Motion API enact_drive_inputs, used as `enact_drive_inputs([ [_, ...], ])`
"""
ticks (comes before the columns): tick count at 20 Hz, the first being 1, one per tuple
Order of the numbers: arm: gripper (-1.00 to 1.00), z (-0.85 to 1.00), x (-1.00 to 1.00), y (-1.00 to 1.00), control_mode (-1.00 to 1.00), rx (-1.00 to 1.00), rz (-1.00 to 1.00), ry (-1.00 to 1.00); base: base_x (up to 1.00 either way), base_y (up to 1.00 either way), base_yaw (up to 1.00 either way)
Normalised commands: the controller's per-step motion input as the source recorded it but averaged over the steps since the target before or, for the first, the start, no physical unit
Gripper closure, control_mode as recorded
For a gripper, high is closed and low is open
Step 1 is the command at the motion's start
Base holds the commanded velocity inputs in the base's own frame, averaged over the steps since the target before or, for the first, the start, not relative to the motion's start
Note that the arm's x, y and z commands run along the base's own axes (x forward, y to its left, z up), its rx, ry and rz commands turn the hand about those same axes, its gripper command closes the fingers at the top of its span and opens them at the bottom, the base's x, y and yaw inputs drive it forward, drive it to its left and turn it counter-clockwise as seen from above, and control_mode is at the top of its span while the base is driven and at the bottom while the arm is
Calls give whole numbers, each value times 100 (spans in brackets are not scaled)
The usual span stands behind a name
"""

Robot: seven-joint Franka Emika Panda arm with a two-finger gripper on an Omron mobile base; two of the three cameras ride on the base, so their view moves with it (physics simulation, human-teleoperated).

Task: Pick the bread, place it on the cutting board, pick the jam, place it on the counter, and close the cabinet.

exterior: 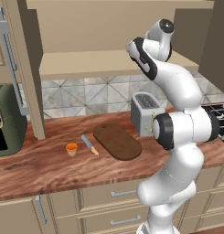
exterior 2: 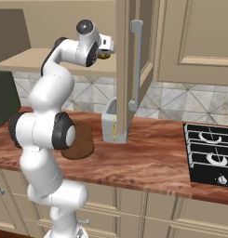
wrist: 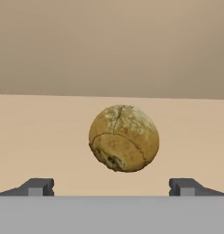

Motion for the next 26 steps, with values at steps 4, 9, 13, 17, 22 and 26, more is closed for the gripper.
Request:
enact_drive_inputs([
  [4,-100,0,33,0,-100,0,0,-1,0,0,0],
  [9,-100,0,42,0,-100,0,0,0,0,0,0],
  [13,-100,0,31,-4,-100,0,0,0,0,0,0],
  [17,-100,0,22,-5,-100,0,0,0,0,0,0],
  [22,-100,-2,12,-3,-100,0,0,0,0,0,0],
  [26,-100,-10,0,0,-100,0,0,1,0,0,0],
])
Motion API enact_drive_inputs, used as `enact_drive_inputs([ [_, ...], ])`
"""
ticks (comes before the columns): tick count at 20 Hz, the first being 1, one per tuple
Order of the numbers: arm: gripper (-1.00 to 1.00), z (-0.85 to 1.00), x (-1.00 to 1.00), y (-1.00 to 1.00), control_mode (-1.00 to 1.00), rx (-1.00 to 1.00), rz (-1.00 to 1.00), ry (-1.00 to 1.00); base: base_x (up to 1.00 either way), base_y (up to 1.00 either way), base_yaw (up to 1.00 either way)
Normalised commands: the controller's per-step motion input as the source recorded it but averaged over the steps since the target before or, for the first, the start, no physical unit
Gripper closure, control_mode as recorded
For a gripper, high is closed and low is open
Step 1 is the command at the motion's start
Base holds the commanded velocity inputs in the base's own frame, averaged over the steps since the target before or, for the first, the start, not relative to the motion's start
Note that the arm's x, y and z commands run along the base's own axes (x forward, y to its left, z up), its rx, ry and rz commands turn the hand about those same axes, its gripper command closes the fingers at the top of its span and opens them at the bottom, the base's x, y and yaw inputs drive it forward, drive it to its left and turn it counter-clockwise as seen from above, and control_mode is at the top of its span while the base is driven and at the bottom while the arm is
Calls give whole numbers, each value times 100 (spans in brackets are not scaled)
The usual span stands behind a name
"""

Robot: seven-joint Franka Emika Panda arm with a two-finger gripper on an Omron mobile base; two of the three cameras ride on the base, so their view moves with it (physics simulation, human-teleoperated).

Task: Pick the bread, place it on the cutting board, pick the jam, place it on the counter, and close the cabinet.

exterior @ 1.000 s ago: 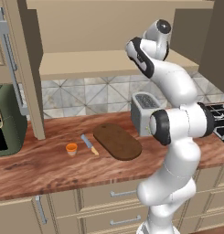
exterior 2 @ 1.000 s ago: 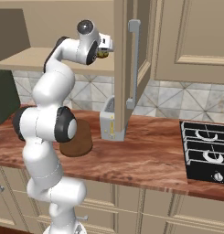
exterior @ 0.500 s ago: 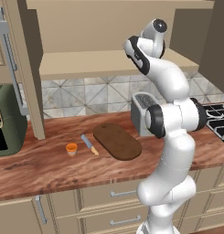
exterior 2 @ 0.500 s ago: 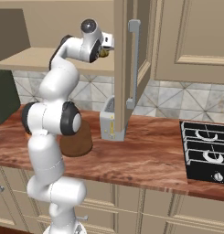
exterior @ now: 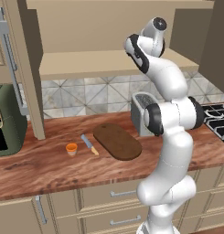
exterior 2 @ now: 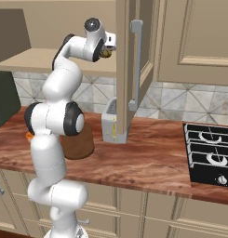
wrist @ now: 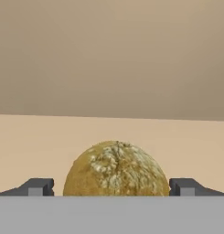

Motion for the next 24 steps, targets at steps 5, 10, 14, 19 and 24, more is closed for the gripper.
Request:
enact_drive_inputs([
  [5,-100,-23,0,0,-100,0,0,6,0,0,0],
  [10,100,-27,0,0,-100,-2,0,4,0,0,0],
  [14,100,-10,0,0,-100,-2,0,0,0,0,0],
  [19,100,0,-12,0,-100,-1,0,-2,0,0,0],
  [24,100,0,-41,0,-100,0,0,0,0,0,0],
])
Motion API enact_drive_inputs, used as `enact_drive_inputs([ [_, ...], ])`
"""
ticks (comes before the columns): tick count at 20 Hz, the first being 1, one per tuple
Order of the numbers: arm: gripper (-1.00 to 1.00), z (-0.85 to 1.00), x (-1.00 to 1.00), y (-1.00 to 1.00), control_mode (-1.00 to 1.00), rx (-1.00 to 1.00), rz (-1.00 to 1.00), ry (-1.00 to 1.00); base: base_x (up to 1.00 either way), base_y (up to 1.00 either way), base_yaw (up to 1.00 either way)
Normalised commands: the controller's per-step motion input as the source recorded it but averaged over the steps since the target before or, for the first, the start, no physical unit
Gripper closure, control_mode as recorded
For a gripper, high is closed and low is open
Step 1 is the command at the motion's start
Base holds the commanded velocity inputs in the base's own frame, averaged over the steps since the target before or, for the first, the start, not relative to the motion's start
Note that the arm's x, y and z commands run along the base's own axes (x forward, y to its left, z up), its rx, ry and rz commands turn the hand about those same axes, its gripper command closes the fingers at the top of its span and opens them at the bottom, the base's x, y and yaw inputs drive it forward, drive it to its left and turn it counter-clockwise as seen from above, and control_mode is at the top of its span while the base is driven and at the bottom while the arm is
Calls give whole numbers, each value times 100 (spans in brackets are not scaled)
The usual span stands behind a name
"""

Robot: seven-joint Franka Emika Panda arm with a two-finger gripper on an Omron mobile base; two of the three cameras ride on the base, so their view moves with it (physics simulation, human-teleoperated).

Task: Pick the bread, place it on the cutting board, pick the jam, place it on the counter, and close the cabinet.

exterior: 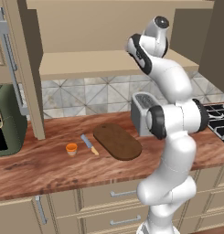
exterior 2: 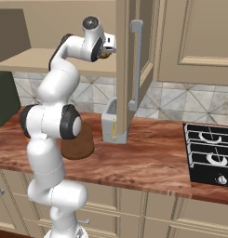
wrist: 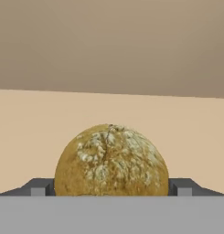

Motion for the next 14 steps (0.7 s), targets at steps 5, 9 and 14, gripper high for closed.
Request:
enact_drive_inputs([
  [5,100,0,-57,0,-100,0,0,0,0,0,0],
  [9,100,0,-66,0,-100,0,0,0,0,0,0],
  [14,100,0,-68,0,-100,0,0,0,0,0,0],
])
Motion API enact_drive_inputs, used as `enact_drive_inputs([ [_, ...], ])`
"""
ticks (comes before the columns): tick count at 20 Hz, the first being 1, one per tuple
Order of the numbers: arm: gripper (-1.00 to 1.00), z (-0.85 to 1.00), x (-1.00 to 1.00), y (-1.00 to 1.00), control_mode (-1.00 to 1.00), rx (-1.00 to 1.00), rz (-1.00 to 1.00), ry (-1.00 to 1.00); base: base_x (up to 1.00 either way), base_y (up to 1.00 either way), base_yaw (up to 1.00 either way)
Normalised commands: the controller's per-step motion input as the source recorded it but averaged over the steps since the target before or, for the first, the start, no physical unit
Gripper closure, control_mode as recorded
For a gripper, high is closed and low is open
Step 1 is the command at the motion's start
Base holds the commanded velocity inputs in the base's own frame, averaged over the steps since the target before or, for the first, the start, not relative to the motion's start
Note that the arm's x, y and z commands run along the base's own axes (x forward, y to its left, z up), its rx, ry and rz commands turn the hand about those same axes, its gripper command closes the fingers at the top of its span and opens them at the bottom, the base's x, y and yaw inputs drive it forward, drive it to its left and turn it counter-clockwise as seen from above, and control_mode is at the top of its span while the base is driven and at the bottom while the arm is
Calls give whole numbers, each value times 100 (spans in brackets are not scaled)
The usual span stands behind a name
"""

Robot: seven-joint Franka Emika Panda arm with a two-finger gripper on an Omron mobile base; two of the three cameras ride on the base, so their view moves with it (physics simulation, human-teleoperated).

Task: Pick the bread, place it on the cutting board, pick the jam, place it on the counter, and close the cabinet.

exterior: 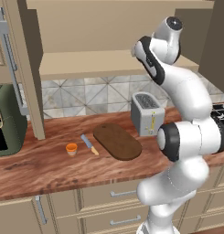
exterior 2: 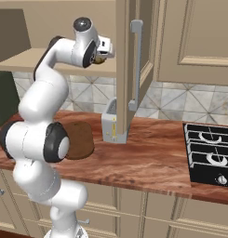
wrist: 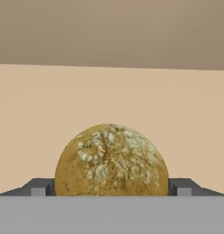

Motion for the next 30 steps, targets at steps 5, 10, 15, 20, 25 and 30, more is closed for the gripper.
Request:
enact_drive_inputs([
  [5,100,0,-73,0,-100,0,0,0,0,0,0],
  [10,100,0,-78,0,-100,0,0,0,0,0,0],
  [15,100,0,-79,0,-100,0,0,0,0,0,0],
  [20,100,0,-69,4,-100,0,0,4,0,0,0],
  [25,100,-4,-57,14,-100,0,2,7,0,0,0],
  [30,100,-21,-27,23,-100,0,2,13,0,0,0],
])
